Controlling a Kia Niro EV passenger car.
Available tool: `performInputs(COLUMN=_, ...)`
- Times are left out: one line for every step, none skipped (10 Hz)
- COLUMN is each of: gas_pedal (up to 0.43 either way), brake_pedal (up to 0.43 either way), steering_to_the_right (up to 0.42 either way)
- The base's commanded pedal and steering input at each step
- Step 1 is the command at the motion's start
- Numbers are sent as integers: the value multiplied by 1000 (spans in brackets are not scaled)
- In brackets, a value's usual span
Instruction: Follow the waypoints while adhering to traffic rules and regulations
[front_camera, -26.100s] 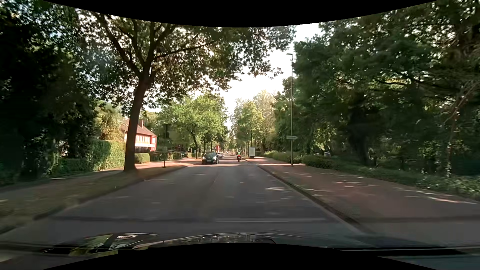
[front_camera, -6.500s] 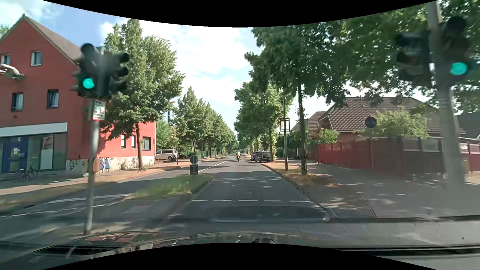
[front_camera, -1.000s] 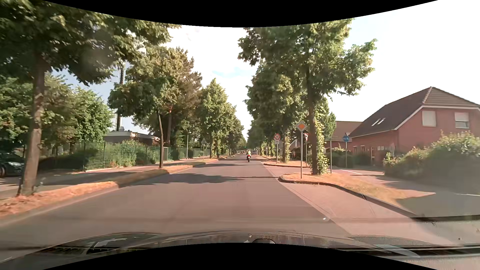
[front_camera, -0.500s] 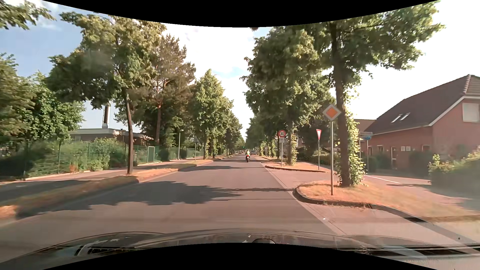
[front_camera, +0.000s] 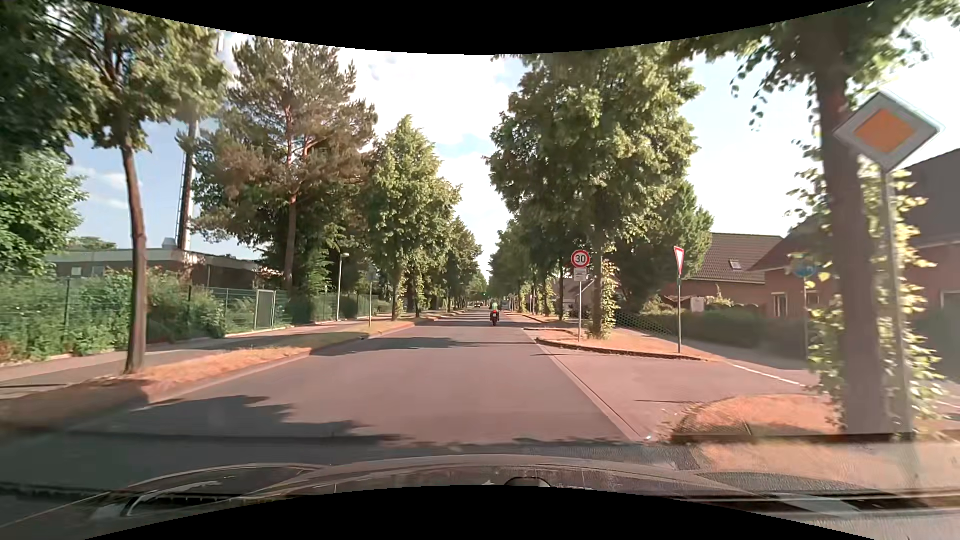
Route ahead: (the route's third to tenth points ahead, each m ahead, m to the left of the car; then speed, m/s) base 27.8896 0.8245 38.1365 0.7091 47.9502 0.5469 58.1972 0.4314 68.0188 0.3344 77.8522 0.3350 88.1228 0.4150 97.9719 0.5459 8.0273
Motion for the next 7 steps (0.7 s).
performInputs(gas_pedal=150, brake_pedal=0, steering_to_the_right=3)
performInputs(gas_pedal=150, brake_pedal=0, steering_to_the_right=3)
performInputs(gas_pedal=150, brake_pedal=0, steering_to_the_right=3)
performInputs(gas_pedal=150, brake_pedal=0, steering_to_the_right=3)
performInputs(gas_pedal=150, brake_pedal=0, steering_to_the_right=3)
performInputs(gas_pedal=150, brake_pedal=0, steering_to_the_right=2)
performInputs(gas_pedal=150, brake_pedal=0, steering_to_the_right=1)
